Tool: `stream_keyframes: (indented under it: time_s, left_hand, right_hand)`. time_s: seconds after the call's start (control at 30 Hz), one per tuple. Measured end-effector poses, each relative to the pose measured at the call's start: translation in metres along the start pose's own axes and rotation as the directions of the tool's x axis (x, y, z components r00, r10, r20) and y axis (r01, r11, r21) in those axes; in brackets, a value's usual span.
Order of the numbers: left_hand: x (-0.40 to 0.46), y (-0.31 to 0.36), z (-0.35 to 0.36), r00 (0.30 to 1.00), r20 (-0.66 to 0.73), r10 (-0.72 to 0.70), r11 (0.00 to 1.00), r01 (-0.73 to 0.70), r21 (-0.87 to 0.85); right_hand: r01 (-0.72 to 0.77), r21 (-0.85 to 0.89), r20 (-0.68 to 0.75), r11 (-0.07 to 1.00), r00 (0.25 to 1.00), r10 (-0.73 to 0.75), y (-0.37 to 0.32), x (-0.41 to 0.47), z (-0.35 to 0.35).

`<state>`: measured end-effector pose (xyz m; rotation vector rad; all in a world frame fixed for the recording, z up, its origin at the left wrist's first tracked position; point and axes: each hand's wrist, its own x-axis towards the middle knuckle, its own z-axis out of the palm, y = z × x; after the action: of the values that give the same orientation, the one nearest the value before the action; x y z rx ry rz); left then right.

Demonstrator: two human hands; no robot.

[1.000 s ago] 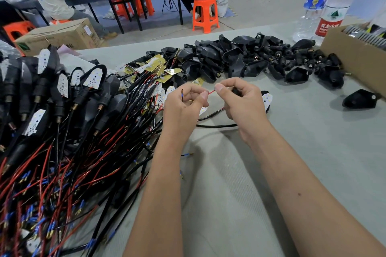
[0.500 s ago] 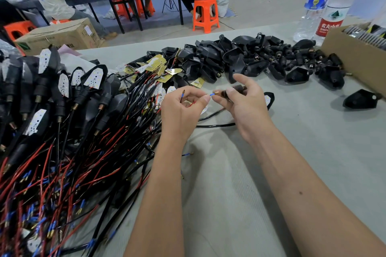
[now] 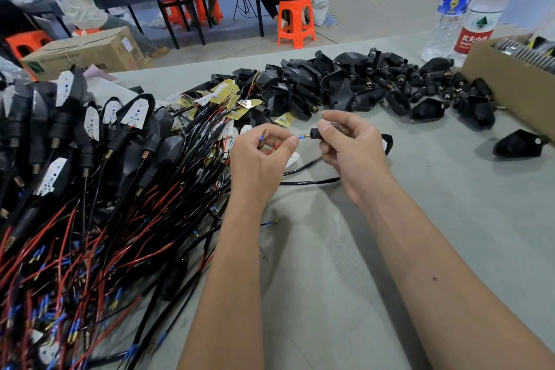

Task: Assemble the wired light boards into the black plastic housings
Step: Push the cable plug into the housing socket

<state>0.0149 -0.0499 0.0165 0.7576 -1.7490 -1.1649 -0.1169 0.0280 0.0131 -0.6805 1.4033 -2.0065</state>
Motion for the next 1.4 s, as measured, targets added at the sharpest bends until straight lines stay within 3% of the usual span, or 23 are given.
stream_keyframes:
  time_s: [0.33,0.57,0.8,0.9,1.0,1.23,1.3,1.4]
  left_hand:
    - [-0.001,0.003,0.0,1.0,0.009,0.012,1.0,-0.012,-0.008]
    - [-0.001,0.001,0.003,0.993,0.104,-0.06,0.995,0.067,-0.071]
    - [0.0,-0.001,0.005,0.986,-0.03,-0.163,0.969,0.154,-0.192]
    - [0.0,0.001,0.003,0.976,0.058,-0.208,0.931,0.216,-0.294]
    - [-0.002,0.004,0.002,0.971,0.153,-0.182,0.933,0.22,-0.284]
    - [-0.002,0.007,0.009,0.927,0.033,-0.373,0.827,0.349,-0.442]
    - [0.0,0.008,0.005,0.918,0.071,-0.391,0.813,0.38,-0.441]
    - [-0.002,0.01,0.001,0.93,0.142,-0.338,0.874,0.367,-0.318]
  right_hand:
    - [0.016,0.01,0.019,1.0,1.0,-0.016,-0.001,-0.002,0.002]
    - [0.031,0.088,-0.011,0.996,0.999,-0.03,-0.004,-0.005,0.007]
    - [0.022,0.059,0.043,0.998,0.999,-0.025,-0.003,-0.008,0.009]
    - [0.048,0.013,-0.038,0.999,0.998,-0.047,-0.001,-0.006,0.007]
    - [0.055,0.006,-0.086,0.998,0.995,-0.055,-0.001,-0.005,0.005]
    - [0.037,0.038,-0.067,0.999,0.997,-0.034,-0.001,-0.007,0.009]
    - [0.038,0.061,-0.064,0.997,0.997,-0.035,-0.002,-0.007,0.008]
    - [0.047,0.123,-0.04,0.991,0.998,-0.042,-0.003,-0.007,0.007]
